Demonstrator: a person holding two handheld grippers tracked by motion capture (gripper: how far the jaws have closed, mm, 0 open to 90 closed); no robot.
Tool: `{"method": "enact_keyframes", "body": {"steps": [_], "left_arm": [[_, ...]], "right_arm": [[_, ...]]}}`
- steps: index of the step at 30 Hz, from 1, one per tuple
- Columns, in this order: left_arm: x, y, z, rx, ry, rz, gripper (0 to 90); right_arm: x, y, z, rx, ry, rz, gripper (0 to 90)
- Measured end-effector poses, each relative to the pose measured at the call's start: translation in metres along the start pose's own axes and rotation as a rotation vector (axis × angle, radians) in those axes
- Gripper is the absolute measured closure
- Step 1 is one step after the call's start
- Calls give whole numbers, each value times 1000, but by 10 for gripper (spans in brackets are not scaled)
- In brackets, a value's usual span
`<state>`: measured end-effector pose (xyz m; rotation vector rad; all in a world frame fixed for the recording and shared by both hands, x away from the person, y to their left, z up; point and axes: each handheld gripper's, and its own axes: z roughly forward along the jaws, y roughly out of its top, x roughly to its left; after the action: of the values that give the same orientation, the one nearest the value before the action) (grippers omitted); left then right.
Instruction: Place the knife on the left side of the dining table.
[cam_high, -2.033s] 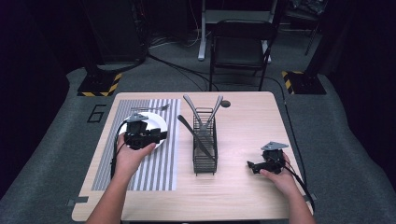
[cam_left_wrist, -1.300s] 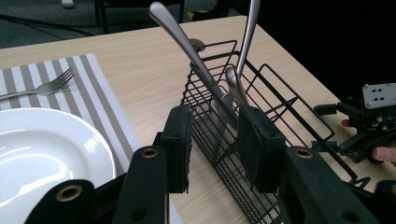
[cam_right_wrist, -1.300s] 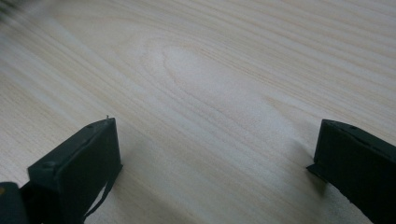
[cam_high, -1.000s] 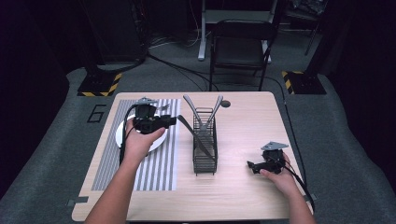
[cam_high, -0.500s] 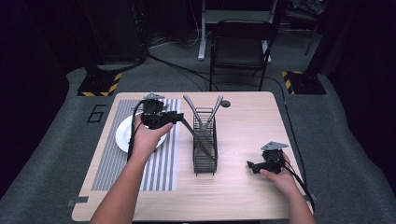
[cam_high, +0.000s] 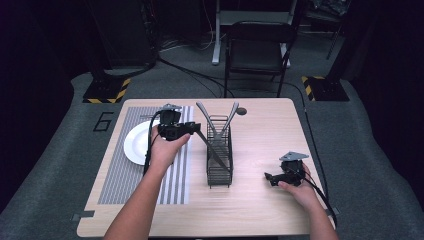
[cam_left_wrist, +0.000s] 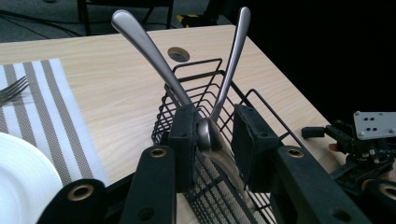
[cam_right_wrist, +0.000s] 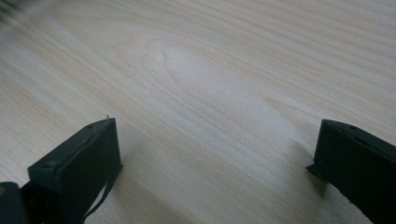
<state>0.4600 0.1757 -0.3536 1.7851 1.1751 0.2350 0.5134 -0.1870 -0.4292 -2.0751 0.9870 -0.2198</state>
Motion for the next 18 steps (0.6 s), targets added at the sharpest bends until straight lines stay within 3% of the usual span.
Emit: {"method": "enact_keyframes", "body": {"steps": [9,18], "left_arm": [[-2,0,0,4,19,26,745],[-17,-1,-9,-8,-26,33,784]], "right_arm": [[0,0,0,-1,0,0,0],[0,0,1,-1,-1,-2,0]]}}
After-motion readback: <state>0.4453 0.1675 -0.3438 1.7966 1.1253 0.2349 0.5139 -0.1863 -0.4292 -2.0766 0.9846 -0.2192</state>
